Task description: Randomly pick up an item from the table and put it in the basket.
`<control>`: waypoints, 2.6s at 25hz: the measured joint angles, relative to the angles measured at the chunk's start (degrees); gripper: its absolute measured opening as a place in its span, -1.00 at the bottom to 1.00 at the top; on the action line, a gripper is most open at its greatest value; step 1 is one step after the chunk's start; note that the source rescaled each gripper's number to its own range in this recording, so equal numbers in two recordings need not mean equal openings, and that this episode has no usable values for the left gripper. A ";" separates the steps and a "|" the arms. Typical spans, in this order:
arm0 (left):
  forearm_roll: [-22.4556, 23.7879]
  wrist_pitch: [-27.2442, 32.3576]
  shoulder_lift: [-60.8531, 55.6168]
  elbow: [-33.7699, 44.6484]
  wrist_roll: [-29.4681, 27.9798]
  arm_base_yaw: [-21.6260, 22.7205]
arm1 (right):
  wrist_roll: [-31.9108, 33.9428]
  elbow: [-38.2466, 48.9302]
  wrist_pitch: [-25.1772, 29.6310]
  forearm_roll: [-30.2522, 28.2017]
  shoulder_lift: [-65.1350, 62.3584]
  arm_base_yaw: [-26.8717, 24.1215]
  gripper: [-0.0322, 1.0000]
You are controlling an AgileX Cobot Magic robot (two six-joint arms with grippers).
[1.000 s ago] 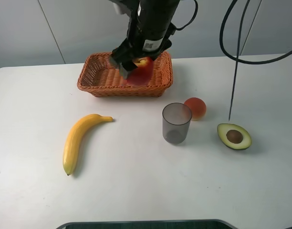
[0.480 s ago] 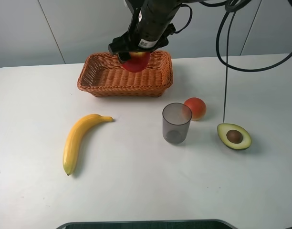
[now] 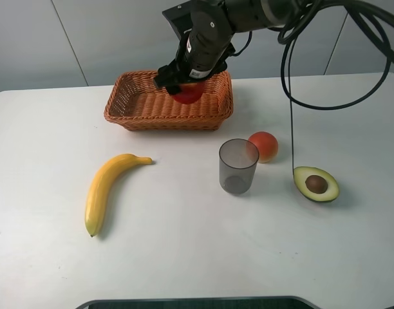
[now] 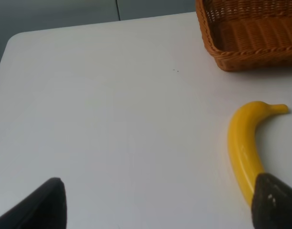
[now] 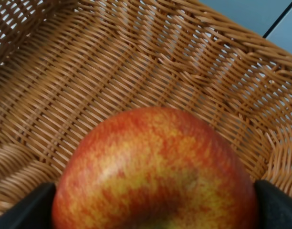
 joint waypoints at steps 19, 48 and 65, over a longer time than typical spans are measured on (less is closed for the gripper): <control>0.00 0.00 0.00 0.00 0.00 0.00 | 3.15 0.00 -0.68 -2.38 0.96 0.00 0.99; 0.00 0.00 0.00 0.00 0.20 0.00 | -10.88 31.76 14.82 17.34 -37.22 -22.39 1.00; 0.00 0.00 0.00 0.00 0.08 0.00 | -12.69 52.54 20.93 17.92 -84.00 -29.68 1.00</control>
